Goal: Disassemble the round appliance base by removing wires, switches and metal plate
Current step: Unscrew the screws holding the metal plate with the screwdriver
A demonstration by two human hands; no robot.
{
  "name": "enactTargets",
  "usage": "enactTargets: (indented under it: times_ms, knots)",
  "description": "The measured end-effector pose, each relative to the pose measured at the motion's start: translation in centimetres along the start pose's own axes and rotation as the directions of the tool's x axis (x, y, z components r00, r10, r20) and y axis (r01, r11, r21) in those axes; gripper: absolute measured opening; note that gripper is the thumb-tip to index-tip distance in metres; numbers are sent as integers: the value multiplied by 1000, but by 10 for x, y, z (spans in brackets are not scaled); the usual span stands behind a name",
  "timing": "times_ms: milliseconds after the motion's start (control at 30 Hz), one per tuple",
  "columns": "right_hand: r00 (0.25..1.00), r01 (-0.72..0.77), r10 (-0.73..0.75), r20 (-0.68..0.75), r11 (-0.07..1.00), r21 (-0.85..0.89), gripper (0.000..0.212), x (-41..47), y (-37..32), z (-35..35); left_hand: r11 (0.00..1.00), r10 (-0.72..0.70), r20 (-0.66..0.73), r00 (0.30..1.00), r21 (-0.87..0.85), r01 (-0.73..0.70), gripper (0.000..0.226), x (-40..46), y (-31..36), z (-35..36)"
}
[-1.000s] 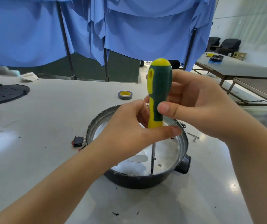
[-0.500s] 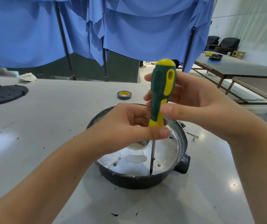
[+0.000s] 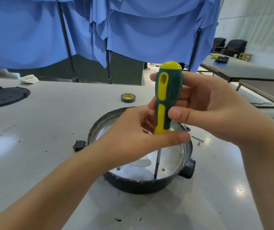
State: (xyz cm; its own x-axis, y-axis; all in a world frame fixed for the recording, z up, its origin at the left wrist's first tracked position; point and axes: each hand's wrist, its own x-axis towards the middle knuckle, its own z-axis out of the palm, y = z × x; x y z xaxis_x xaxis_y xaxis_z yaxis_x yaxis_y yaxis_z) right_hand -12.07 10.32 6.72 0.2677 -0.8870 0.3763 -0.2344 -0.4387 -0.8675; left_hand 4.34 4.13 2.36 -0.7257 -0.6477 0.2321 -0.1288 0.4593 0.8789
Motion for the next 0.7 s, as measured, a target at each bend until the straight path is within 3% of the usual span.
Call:
enactTargets:
  times_ms: [167,267,467,700]
  knots:
    - [999,-20,19,49,999,26,55,-3,3,-8,981,-68,249,966,-159,111,37,3,-6,-21]
    - [996,-29,22,85,997,71,57,-2,5,-10,970,-68,320,945,-201,138,33,3,-11,-25]
    - [994,-68,57,96,991,115,60,-3,7,-11,981,-55,183,982,-172,87,39,5,-14,-23]
    - [990,-59,34,-137,980,-189,44,1,3,1,997,-2,55,999,-73,6,37,2,-6,-18]
